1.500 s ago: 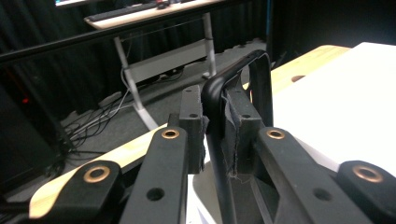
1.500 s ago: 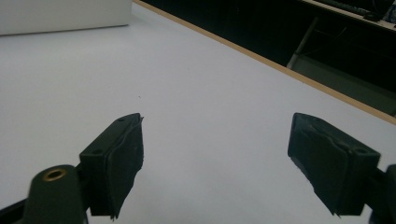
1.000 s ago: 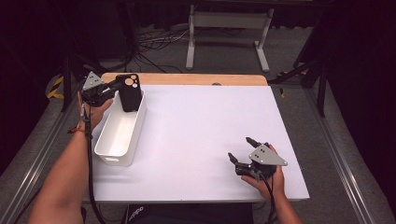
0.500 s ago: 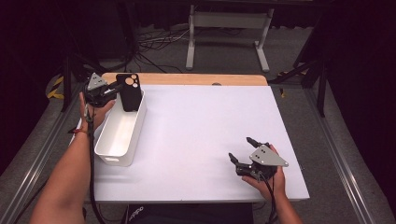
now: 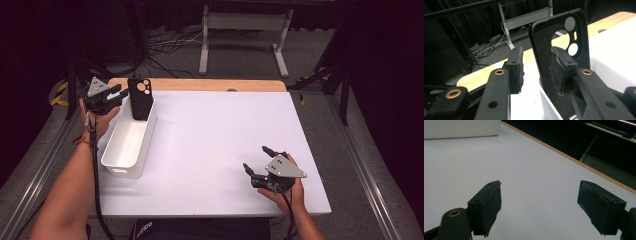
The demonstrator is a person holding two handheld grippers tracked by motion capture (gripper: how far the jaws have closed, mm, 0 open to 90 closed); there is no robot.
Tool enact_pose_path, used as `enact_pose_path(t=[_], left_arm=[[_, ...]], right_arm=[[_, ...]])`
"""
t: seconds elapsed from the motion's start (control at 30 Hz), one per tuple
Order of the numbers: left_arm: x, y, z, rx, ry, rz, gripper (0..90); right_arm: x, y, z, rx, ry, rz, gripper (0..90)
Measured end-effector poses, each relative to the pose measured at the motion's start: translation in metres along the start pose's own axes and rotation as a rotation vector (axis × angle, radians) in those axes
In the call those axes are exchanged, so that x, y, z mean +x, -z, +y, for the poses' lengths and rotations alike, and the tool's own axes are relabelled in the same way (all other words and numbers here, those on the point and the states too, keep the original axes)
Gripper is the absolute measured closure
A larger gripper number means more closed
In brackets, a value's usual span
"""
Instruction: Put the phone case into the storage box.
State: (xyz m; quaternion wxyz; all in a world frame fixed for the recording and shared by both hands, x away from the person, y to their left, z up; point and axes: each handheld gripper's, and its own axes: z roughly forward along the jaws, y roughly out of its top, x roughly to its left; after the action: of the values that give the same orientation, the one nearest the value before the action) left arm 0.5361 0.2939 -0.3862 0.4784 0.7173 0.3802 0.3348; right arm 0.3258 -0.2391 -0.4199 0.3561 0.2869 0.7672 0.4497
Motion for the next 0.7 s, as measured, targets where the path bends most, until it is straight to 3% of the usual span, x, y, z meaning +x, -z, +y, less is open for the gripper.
enact_pose_path(t=[0.4, 0.7], left_arm=[[-0.003, 0.017, 0.010, -0.011, -0.015, 0.016, 54.3], [-0.010, 0.028, 0.017, -0.046, -0.015, 0.009, 46.6]], right_arm=[[0.001, -0.006, 0.004, -0.009, 0.016, 0.019, 20.1], [-0.002, -0.003, 0.004, -0.022, 0.011, 0.018, 20.1]])
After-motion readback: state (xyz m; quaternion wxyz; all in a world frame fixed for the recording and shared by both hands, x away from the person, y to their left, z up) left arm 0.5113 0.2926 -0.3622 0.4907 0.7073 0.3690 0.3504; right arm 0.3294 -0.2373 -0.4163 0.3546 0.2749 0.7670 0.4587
